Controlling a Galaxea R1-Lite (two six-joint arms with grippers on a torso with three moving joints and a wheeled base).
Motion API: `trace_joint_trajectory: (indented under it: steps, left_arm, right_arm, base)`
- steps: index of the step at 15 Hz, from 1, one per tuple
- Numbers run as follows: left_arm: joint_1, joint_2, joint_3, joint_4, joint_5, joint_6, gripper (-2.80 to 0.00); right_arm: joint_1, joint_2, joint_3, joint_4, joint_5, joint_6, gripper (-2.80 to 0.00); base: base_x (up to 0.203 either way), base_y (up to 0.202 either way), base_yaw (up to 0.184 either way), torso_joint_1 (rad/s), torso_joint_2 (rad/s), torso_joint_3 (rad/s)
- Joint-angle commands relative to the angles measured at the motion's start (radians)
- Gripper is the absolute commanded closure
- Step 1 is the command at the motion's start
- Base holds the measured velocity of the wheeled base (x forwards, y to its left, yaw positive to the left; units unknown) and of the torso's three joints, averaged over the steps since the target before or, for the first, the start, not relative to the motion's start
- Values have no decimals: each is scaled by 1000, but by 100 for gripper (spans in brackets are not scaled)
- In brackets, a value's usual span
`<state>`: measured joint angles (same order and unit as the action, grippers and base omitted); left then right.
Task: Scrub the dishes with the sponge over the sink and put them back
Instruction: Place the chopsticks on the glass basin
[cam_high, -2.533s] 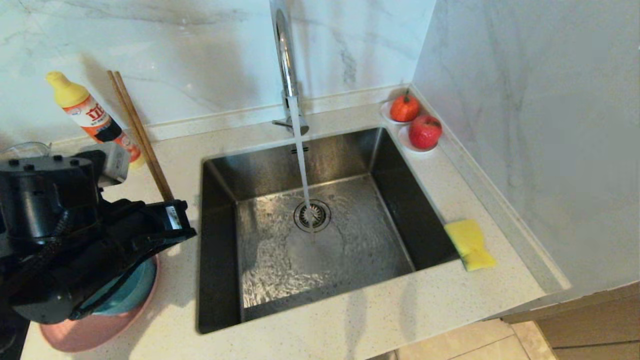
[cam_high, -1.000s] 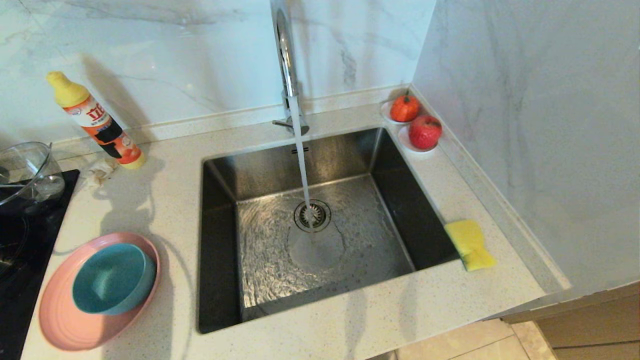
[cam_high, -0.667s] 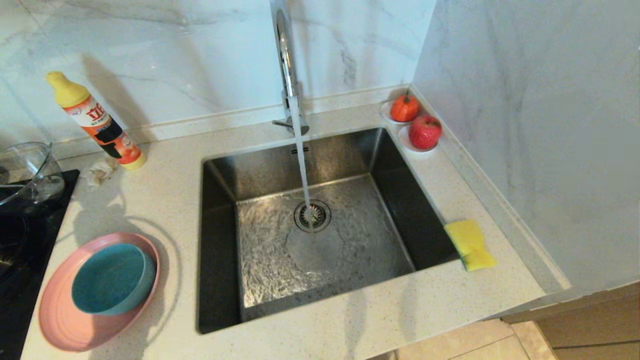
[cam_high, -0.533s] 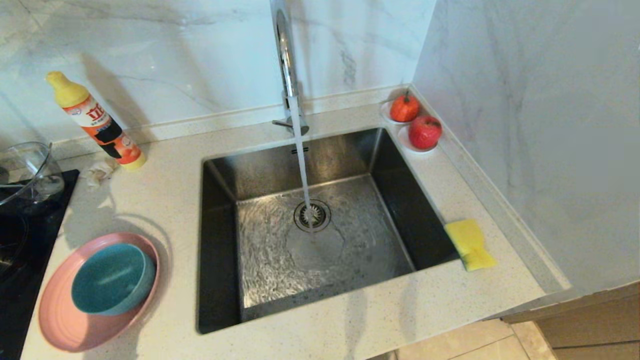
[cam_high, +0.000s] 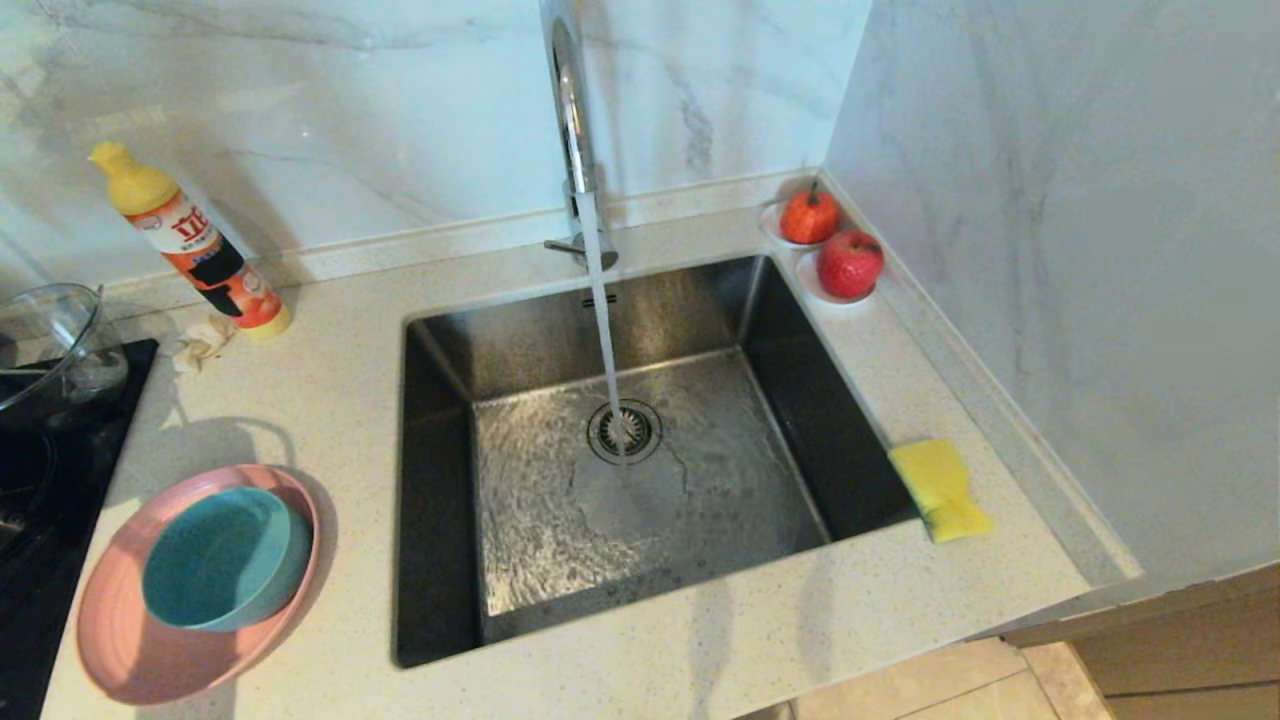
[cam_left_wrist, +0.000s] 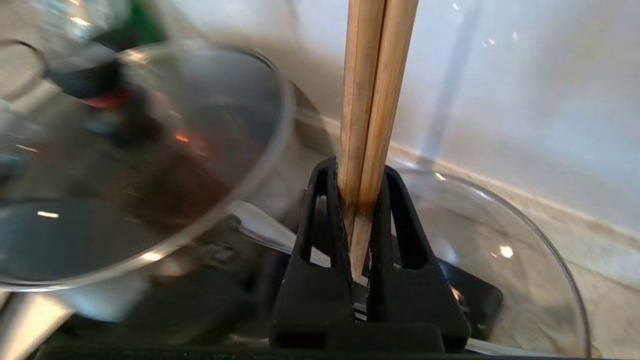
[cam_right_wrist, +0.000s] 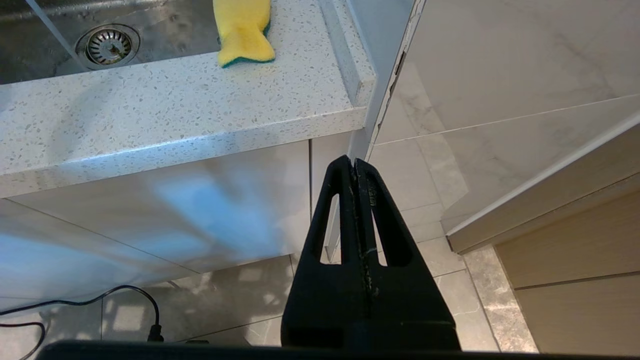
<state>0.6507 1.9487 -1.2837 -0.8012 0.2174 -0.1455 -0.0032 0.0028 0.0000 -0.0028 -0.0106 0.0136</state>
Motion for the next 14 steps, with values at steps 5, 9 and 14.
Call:
trace_joint_trajectory:
  steps: [5,9,14]
  left_arm:
    - [-91,86,-71,-5,13,-6,0]
    - [-119,133,-127,-2,14,-6,0]
    - [-118,194,-199,-2,17,-6,0]
  right_arm:
    - [0,0,0,0,0,0,0]
    - [0,0,0,0,0,0,0]
    - [0,0,0,0,0,0,0]
  base:
    - [0,0,0,0,0,0]
    - [0,0,0,0,0,0]
    - [0,0,0,0,0,0]
